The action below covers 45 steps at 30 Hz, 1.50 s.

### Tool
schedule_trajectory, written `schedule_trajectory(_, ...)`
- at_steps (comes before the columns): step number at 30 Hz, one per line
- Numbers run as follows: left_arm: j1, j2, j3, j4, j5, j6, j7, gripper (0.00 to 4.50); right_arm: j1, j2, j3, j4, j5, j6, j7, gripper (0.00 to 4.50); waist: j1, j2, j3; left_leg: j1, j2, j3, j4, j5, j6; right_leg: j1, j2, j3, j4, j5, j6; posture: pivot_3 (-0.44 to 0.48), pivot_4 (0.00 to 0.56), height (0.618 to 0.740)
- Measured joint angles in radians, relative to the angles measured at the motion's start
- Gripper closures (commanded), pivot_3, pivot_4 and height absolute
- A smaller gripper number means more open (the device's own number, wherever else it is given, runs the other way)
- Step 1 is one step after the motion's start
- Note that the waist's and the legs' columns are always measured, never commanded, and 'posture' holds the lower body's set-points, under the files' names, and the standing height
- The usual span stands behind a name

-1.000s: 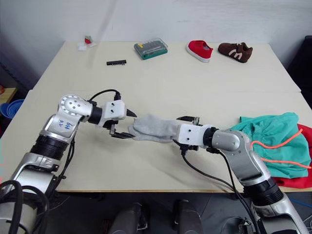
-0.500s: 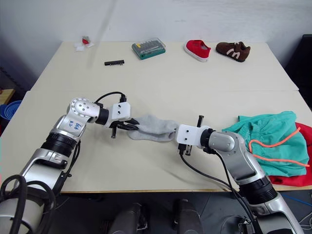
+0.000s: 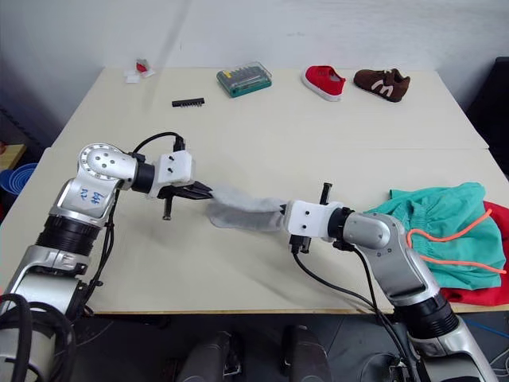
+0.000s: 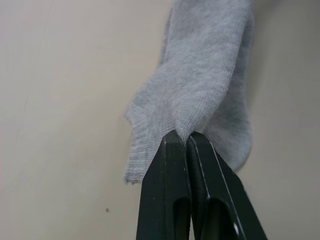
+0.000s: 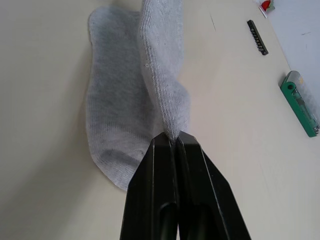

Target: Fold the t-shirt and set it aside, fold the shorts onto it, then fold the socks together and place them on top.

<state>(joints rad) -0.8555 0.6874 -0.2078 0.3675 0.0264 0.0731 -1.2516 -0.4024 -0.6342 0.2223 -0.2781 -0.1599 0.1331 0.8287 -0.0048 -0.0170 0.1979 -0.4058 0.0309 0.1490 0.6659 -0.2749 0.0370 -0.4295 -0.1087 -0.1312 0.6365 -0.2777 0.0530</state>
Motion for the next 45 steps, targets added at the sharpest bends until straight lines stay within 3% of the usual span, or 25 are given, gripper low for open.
schedule_trajectory(9, 0.139, -0.044, -0.048, -0.088, 0.052, 0.017, 0.084, 4.48, 0.064, 0.012, 0.047, 0.090, -0.045, -0.056, -0.021, 4.50, 0.002, 0.000, 0.000, 0.000, 0.000, 0.000, 0.000, 0.000, 0.000, 0.000, 0.000, 0.000, 0.000, 0.000, 0.000, 0.000, 0.150, 0.740)
schedule_trajectory(12, 0.139, -0.043, -0.040, -0.110, 0.049, 0.062, 0.100, 3.80, 0.067, 0.019, 0.046, 0.093, -0.044, -0.053, -0.025, 3.78, 0.002, 0.000, 0.000, 0.000, 0.000, 0.000, 0.000, 0.000, 0.000, 0.000, 0.000, 0.000, 0.000, 0.000, 0.000, 0.000, 0.150, 0.740)
schedule_trajectory(18, 0.141, -0.027, 0.023, -0.150, -0.033, 0.223, 0.088, 1.94, 0.114, 0.012, 0.004, 0.047, 0.026, -0.002, -0.002, 1.75, 0.002, 0.000, 0.000, 0.000, 0.000, -0.001, 0.000, 0.000, 0.000, 0.000, 0.000, 0.000, 0.000, -0.001, 0.000, 0.000, 0.150, 0.740)
schedule_trajectory(19, 0.145, -0.012, 0.041, -0.169, -0.062, 0.263, 0.073, 1.67, 0.122, 0.007, -0.008, 0.024, 0.051, 0.018, 0.009, 1.73, 0.001, 0.000, 0.000, 0.000, 0.000, -0.001, 0.000, 0.000, 0.000, 0.000, 0.000, 0.000, 0.000, -0.001, 0.000, 0.000, 0.150, 0.740)
schedule_trajectory(22, 0.163, 0.041, 0.132, -0.281, -0.246, 0.493, -0.013, 1.67, 0.158, 0.004, -0.109, -0.096, 0.187, 0.149, 0.034, 1.73, 0.000, 0.000, 0.000, 0.000, 0.001, -0.001, 0.000, 0.000, 0.000, 0.000, 0.000, 0.001, 0.003, -0.001, 0.000, 0.000, 0.150, 0.740)
schedule_trajectory(26, 0.107, 0.008, 0.192, -0.323, -0.344, 0.636, 0.017, 2.68, 0.101, 0.043, -0.164, -0.156, 0.314, 0.310, 0.026, 2.79, 0.004, -0.001, -0.001, 0.003, -0.001, -0.003, 0.001, 0.000, 0.000, 0.003, 0.000, 0.001, 0.001, -0.001, 0.000, 0.000, 0.150, 0.740)
schedule_trajectory(31, 0.075, -0.122, 0.047, -0.229, -0.246, 0.534, 0.125, 4.30, -0.056, 0.160, -0.061, -0.049, 0.317, 0.367, -0.029, 4.50, 0.002, -0.001, -0.001, 0.002, -0.002, -0.002, 0.001, 0.000, 0.000, 0.002, -0.001, 0.001, 0.003, -0.001, 0.000, 0.000, 0.150, 0.740)
schedule_trajectory(32, 0.074, -0.150, 0.012, -0.182, -0.211, 0.498, 0.150, 4.49, -0.085, 0.183, -0.030, 0.003, 0.298, 0.360, -0.043, 4.50, 0.002, -0.001, -0.001, 0.002, -0.001, -0.002, 0.001, 0.000, 0.000, 0.001, -0.001, 0.001, 0.004, -0.001, 0.000, 0.000, 0.150, 0.740)
schedule_trajectory(36, 0.072, -0.206, -0.065, -0.029, -0.110, 0.400, 0.231, 4.49, -0.129, 0.228, 0.075, 0.185, 0.225, 0.314, -0.063, 4.50, -0.003, -0.001, -0.001, 0.000, 0.000, 0.000, 0.000, 0.000, -0.001, -0.002, 0.000, 0.001, 0.007, -0.001, -0.001, 0.000, 0.150, 0.740)
schedule_trajectory(45, 0.096, -0.171, -0.085, -0.026, -0.042, 0.289, 0.279, 4.49, -0.147, 0.137, 0.134, 0.322, 0.061, 0.128, -0.119, 4.50, -0.003, -0.002, -0.002, 0.004, -0.001, 0.000, 0.001, 0.000, -0.001, 0.001, -0.003, 0.001, 0.005, -0.002, 0.000, 0.000, 0.150, 0.740)
